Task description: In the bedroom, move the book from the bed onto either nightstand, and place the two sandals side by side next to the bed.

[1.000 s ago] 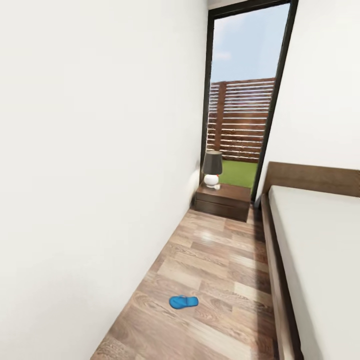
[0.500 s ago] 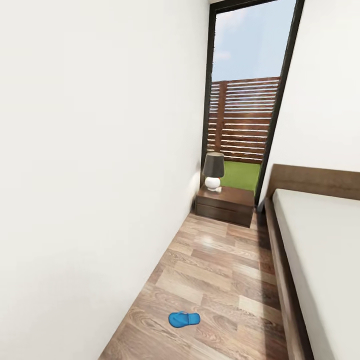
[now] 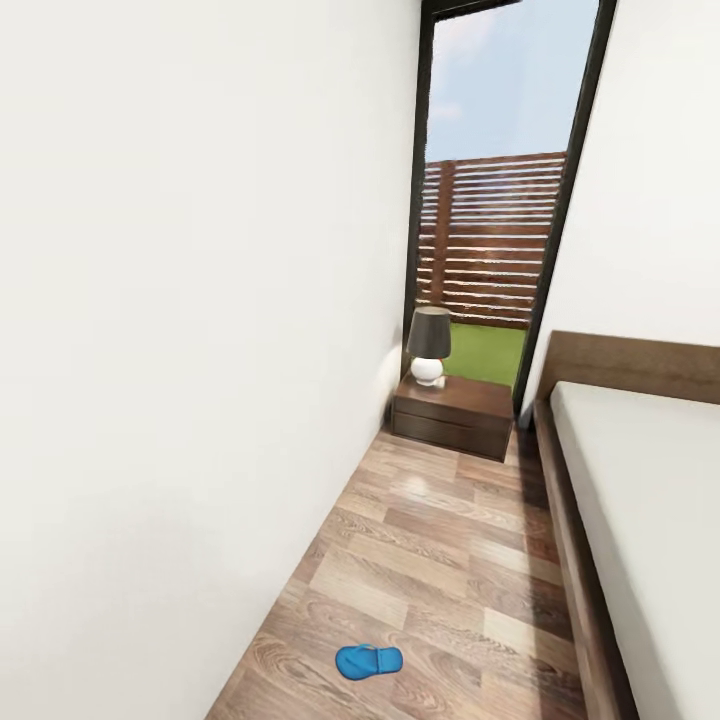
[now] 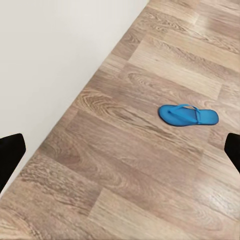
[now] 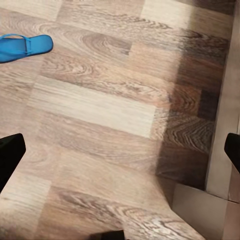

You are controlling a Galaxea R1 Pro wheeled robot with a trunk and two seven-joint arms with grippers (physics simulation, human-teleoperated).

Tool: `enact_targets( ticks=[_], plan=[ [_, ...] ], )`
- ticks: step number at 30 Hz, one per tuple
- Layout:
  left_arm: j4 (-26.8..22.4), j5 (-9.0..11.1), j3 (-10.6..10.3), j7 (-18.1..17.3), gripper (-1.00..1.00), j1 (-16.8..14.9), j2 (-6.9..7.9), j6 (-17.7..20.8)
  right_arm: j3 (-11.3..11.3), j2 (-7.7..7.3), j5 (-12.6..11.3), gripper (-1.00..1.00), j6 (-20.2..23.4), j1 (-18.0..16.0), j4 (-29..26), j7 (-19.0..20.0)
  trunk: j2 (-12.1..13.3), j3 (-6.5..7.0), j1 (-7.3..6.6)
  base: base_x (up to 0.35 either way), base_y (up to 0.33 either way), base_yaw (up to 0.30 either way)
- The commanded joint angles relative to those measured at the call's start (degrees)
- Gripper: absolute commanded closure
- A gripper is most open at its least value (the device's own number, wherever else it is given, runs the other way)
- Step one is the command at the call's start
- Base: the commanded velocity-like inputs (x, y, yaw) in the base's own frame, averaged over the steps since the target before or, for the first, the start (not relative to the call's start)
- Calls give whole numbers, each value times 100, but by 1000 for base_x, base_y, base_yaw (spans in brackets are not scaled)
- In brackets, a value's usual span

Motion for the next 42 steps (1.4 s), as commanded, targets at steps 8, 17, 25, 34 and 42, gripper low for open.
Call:
enact_targets(
  ticks=[8, 17, 25, 34, 42],
  plan=[
    [3, 44, 7, -6, -100, -3, -2, -16, 4, -1, -24, -100, -19, -3, 4, -6, -3, -6, 0, 5, 0, 0],
    [3, 45, 3, -6, -100, -3, -2, -16, 0, -1, -28, -100, -19, -3, 4, -6, -3, -6, 0, 0, 0, 0],
    [3, 48, 7, -6, -100, -3, -2, -17, -7, -8, -39, -100, -19, -3, 4, 9, -3, -6, 0, 0, 0, 0],
    [3, 47, 2, -6, -100, -3, -2, -17, -4, -1, -33, -100, -19, -3, 4, 12, -3, -6, 0, 0, 0, 0],
    [3, 52, 5, -6, -100, -3, -2, -17, -5, -1, -33, -100, -19, -3, 4, 12, -3, -6, 0, 0, 0, 0]
  ],
)
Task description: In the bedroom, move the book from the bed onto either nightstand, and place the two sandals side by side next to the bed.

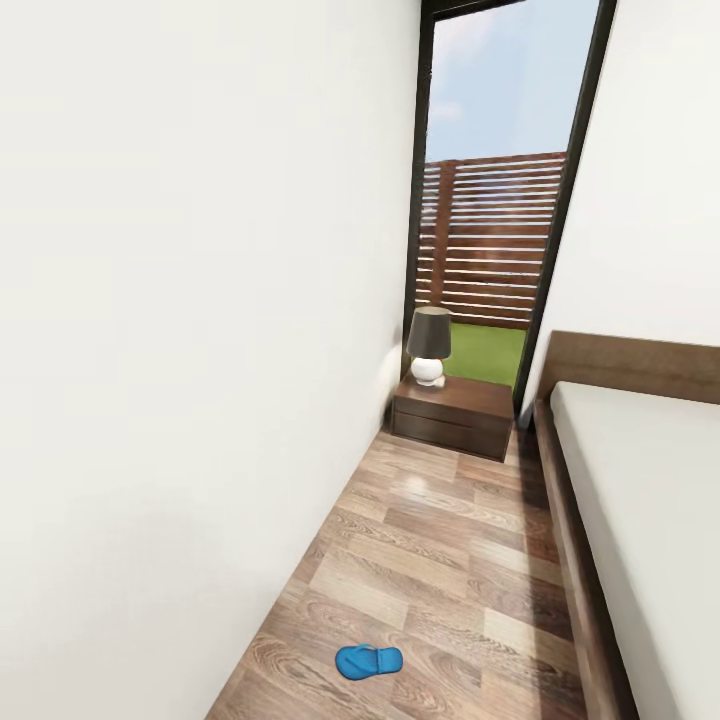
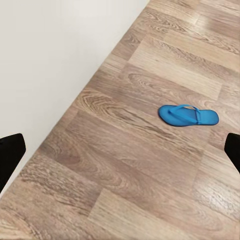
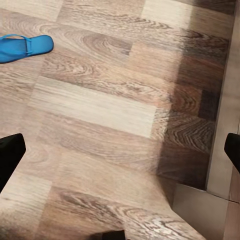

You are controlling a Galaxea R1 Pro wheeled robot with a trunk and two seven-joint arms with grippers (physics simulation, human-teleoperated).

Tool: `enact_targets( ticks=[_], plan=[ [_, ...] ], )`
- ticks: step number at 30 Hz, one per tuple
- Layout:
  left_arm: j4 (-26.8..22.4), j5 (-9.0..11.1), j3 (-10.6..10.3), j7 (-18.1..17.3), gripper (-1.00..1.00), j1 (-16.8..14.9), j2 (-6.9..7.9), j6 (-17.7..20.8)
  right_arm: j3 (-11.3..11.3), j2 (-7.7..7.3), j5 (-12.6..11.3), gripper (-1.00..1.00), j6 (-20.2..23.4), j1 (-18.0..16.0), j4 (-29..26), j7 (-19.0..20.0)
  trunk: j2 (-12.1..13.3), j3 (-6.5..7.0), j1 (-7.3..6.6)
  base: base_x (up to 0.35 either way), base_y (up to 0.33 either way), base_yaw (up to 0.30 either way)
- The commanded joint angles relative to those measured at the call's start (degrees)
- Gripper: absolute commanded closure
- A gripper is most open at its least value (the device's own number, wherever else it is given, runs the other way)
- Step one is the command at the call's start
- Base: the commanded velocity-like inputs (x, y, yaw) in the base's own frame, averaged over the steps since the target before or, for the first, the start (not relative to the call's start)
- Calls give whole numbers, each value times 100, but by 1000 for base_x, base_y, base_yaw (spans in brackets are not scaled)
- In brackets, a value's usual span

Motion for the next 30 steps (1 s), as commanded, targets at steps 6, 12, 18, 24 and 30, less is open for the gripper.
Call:
enact_targets(
  ticks=[6, 12, 18, 24, 30],
  plan=[
    [3, 46, 5, -7, -100, -3, -2, -12, 11, 0, -30, -100, -19, -3, 4, -4, -3, -6, 0, 0, 0, 0],
    [3, 46, 8, -7, -100, -3, -2, -11, 9, 19, -16, -100, 38, -3, -111, -23, -3, -6, 0, 0, 0, 0],
    [1, 46, 9, -7, -100, -3, -2, -8, 24, 188, -25, -100, 355, -29, -551, -53, -3, -6, 0, 0, 0, 0],
    [0, 66, 7, -7, -100, -3, -4, -7, 22, 623, -46, -100, 1572, -1264, -545, -61, -3, -6, 0, 0, 0, 0],
    [0, 70, -5, -7, -100, -3, -17, -14, 21, 688, -465, -100, 1970, -2366, -239, -81, -3, -6, 0, 0, 0, 0]
  ],
)
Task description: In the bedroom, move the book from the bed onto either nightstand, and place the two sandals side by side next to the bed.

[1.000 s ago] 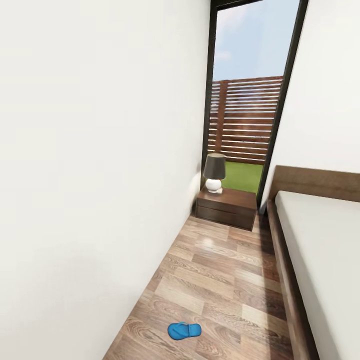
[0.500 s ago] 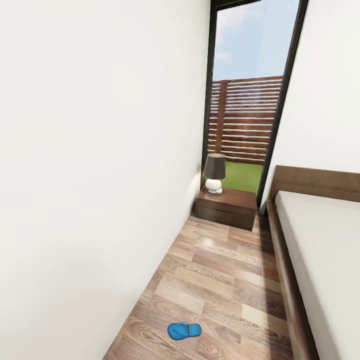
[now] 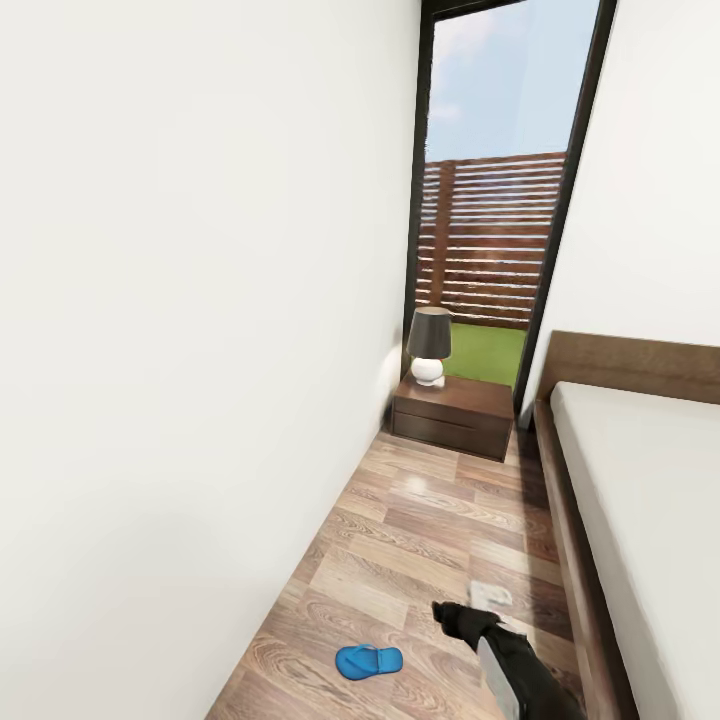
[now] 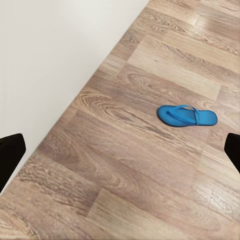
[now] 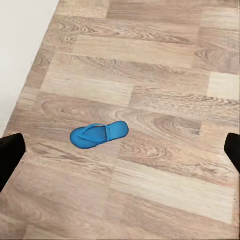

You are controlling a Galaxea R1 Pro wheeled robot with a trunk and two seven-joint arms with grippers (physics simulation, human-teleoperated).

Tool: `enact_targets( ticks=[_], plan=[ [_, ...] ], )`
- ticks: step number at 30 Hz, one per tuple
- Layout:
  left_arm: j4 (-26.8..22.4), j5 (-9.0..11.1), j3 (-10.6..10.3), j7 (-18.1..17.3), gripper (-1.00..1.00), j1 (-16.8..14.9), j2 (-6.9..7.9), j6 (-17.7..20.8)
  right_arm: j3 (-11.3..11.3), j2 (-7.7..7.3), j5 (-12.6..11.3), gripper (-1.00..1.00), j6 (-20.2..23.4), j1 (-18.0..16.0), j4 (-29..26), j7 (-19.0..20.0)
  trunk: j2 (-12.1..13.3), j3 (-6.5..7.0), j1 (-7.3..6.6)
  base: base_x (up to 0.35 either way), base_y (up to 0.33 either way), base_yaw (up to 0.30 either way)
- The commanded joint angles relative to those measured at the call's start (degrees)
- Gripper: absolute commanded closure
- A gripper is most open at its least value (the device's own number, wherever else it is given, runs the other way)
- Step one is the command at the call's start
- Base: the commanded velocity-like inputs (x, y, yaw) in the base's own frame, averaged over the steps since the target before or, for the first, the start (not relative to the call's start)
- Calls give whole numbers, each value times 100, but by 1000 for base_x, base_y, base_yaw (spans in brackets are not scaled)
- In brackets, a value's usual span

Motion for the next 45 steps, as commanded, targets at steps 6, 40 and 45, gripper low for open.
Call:
enact_targets(
  ticks=[6, 40, 45],
  plan=[
    [-4, 55, 14, -6, -100, -3, -4, -12, -13, 11, -1702, -100, 103, -824, 48, -1012, -3, -7, 0, 0, 0, 0],
    [-9, 57, 13, -6, -100, -3, -4, -16, 0, 6, -5803, -100, 515, -1060, 70, -2689, -3, -7, 0, 0, 0, 0],
    [-12, 62, 14, -5, -100, -3, -4, -16, -1, 1, -5859, -100, 481, -1060, 288, -3061, -3, -7, 0, 0, 0, 0]
  ],
)
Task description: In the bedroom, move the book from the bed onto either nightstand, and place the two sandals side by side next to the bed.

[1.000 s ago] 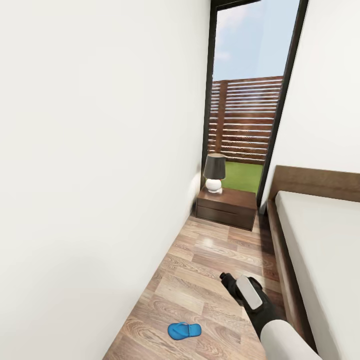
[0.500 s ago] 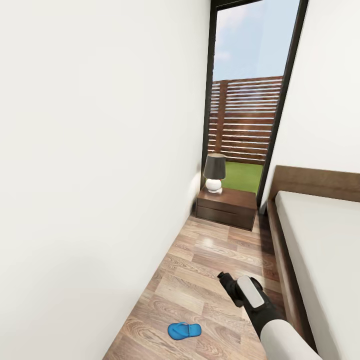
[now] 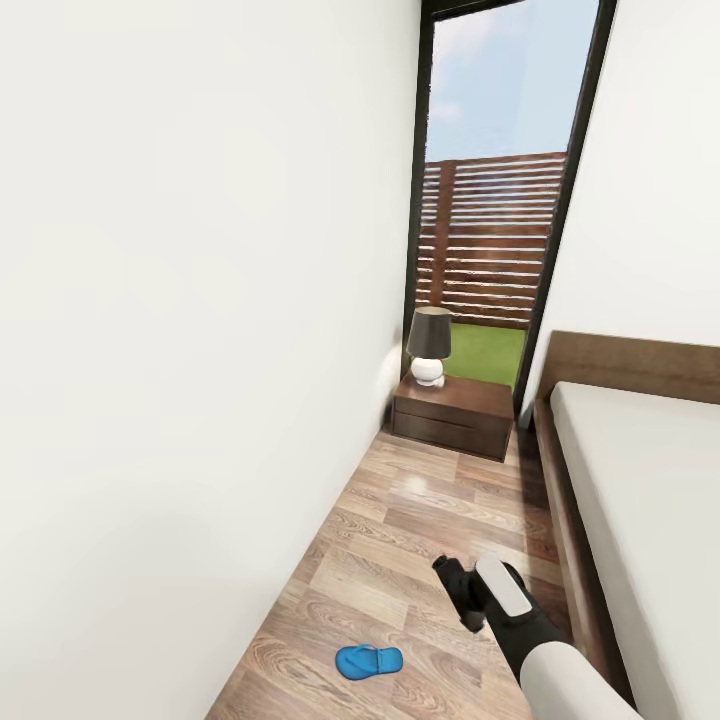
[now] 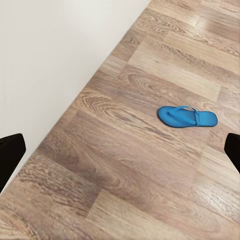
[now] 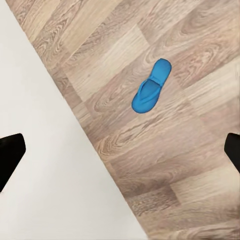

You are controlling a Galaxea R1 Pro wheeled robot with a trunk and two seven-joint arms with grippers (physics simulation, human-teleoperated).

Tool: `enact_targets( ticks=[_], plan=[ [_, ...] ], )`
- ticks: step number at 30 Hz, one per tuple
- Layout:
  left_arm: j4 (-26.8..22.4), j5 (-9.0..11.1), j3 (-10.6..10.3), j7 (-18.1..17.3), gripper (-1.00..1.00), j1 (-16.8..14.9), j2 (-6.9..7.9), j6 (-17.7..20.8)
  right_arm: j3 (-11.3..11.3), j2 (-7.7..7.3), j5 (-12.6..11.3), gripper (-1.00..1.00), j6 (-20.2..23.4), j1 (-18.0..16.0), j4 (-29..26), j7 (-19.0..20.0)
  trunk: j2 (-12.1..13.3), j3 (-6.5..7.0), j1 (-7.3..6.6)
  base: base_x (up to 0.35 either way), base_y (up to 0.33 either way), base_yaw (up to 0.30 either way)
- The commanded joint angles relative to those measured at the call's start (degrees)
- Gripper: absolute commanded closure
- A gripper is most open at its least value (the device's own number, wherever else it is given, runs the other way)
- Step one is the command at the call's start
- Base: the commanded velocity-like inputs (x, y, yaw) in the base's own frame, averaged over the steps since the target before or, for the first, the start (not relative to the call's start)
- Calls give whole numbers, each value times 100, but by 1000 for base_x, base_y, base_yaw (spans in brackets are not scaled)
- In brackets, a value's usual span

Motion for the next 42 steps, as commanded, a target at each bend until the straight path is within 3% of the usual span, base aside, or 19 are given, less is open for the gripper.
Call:
enact_targets(
  ticks=[1, 7, 10, 13, 15, 18, 30, 42],
  plan=[
    [3, 47, 3, -4, -100, -3, -2, -15, -36, 2, -31, -100, -26, -3, 23, -113, -4, -6, 0, 0, 0, 0],
    [9, 49, 4, -6, -100, -3, -2, -15, -171, -2, -122, -100, -351, -4, 83, -232, -4, -6, 0, 0, 0, 0],
    [7, 51, 4, -6, -100, -3, -7, -15, -579, -3, -485, -100, -424, -4, 95, -246, -4, -6, 0, 0, 0, 0],
    [3, 56, 4, -4, -100, -3, -34, -15, -962, -1, -1015, -100, -390, -4, 99, -247, -4, -6, 0, 0, 0, 0],
    [4, 58, 4, -1, -100, -3, -46, -15, -1078, 3, -1362, -100, -319, -4, 100, -241, -4, -6, 0, 0, 0, 0],
    [4, 58, 4, 0, -100, -3, -54, -15, -1137, 5, -1569, -100, -116, -3, 101, -237, -4, -6, 0, 0, 0, 0],
    [1, 59, 4, 1, -100, -3, -63, -9, -1155, 10, -1670, -100, 175, -4, 101, -213, -4, -6, 0, 0, 0, 0],
    [8, 59, 4, 1, -100, -3, -64, -6, -1150, 13, -1671, -100, 172, -2, 101, -207, -485, -222, 263, 0, 0, 0]
  ],
)
